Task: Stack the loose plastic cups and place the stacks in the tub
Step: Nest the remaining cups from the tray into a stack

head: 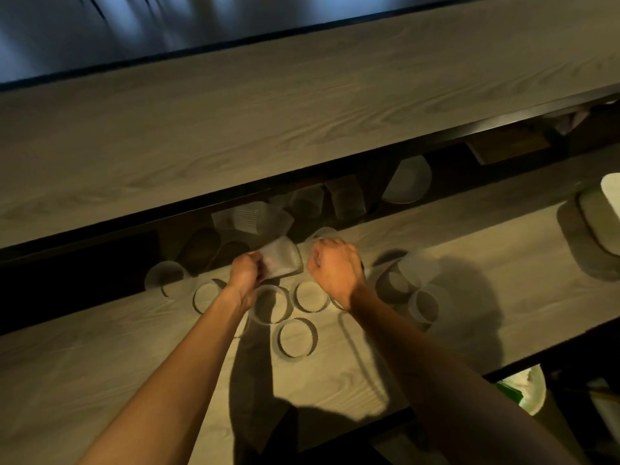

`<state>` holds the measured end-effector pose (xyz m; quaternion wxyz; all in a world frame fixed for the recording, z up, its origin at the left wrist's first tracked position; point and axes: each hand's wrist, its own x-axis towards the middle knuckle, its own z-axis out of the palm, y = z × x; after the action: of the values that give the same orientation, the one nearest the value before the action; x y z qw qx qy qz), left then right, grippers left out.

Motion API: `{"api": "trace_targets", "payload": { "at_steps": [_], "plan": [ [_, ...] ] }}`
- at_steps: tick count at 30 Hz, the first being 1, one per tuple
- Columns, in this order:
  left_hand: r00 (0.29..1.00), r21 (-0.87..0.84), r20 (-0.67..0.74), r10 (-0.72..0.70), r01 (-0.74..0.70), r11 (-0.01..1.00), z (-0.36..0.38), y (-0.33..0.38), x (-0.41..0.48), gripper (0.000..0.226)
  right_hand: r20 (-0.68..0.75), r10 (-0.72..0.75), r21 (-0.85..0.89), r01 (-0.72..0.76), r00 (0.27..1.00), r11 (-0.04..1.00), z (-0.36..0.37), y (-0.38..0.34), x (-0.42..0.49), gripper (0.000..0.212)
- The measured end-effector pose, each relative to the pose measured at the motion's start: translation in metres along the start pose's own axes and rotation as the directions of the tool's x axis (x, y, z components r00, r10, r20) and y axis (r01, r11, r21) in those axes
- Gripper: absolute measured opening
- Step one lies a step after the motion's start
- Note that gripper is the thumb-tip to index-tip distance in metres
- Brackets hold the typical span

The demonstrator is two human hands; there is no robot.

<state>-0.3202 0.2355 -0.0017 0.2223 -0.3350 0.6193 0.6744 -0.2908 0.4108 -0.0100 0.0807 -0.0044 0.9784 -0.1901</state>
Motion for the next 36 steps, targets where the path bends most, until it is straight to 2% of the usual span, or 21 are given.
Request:
{"api": "trace_targets", "payload": {
  "at_steps": [3,5,8,11,15,16,18,20,22,24,26,29,30,32,34,36],
  "plan": [
    [1.000,0.074,-0.021,0.009,-0.008,0.997,-0.021,-0.006,0.003,0.028,0.211,-0.002,-0.172,0.039,0.978,0.984,0.007,-0.014,0.010,0.035],
    [0.998,0.180,-0.037,0.044,-0.037,0.983,-0.032,-0.010,0.011,0.030,0.266,-0.020,-0.166,0.066,0.964,0.984,0.007,-0.020,0.012,0.042],
    [0.996,0.234,-0.068,0.051,-0.034,0.972,-0.042,-0.012,0.019,0.033,0.255,-0.042,-0.073,0.063,0.966,0.995,0.004,-0.023,0.011,0.041],
    [0.994,0.248,-0.092,0.054,-0.030,0.968,-0.046,-0.012,0.020,0.046,0.270,-0.014,-0.168,0.062,0.963,0.984,0.006,-0.026,0.014,0.034],
    [0.980,0.351,-0.008,0.198,-0.183,0.918,-0.039,-0.010,0.004,0.069,0.293,0.030,-0.224,0.038,0.956,0.974,0.012,-0.027,0.016,0.034],
    [0.968,0.432,0.050,0.245,-0.242,0.869,-0.036,-0.009,-0.001,0.076,0.296,0.010,-0.250,0.067,0.955,0.966,0.014,-0.027,0.016,0.034],
    [0.944,0.628,0.160,0.290,-0.324,0.707,-0.034,-0.010,-0.003,0.092,0.302,-0.019,-0.277,0.107,0.953,0.955,0.019,-0.027,0.015,0.033],
    [0.931,0.762,0.214,0.295,-0.349,0.546,-0.034,-0.014,0.002,0.097,0.313,-0.015,-0.289,0.110,0.950,0.951,0.022,-0.027,0.014,0.035],
    [0.923,0.820,0.221,0.316,-0.351,0.451,-0.031,-0.017,0.004,0.092,0.311,-0.017,-0.287,0.111,0.950,0.952,0.021,-0.026,0.011,0.040],
    [0.916,0.842,0.220,0.334,-0.352,0.410,-0.031,-0.019,0.007,0.087,0.239,-0.031,-0.186,0.077,0.971,0.980,0.017,-0.024,0.006,0.043],
    [0.921,0.837,0.218,0.323,-0.347,0.424,-0.034,-0.018,0.011,0.084,0.085,0.003,-0.001,-0.003,0.996,1.000,0.011,-0.021,0.003,0.037],
    [0.925,0.824,0.205,0.319,-0.339,0.454,-0.041,-0.016,0.016,0.081,-0.108,0.173,0.210,-0.148,0.979,0.967,0.000,-0.022,0.012,0.040],
    [0.925,0.821,0.202,0.321,-0.339,0.460,-0.043,-0.016,0.017,0.079,-0.094,0.229,0.237,-0.201,0.969,0.950,-0.002,-0.023,0.020,0.044],
    [0.927,0.812,0.200,0.316,-0.338,0.477,-0.048,-0.014,0.018,0.072,0.046,0.299,0.268,-0.301,0.953,0.915,-0.005,-0.027,0.037,0.043],
    [0.924,0.770,0.201,0.324,-0.354,0.531,-0.052,-0.013,0.017,0.065,0.174,0.339,0.316,-0.378,0.925,0.870,-0.007,-0.033,0.048,0.028],
    [0.921,0.713,0.196,0.337,-0.370,0.596,-0.056,-0.013,0.016,0.061,0.166,0.336,0.313,-0.372,0.927,0.874,-0.005,-0.039,0.054,0.016]
  ]
}}
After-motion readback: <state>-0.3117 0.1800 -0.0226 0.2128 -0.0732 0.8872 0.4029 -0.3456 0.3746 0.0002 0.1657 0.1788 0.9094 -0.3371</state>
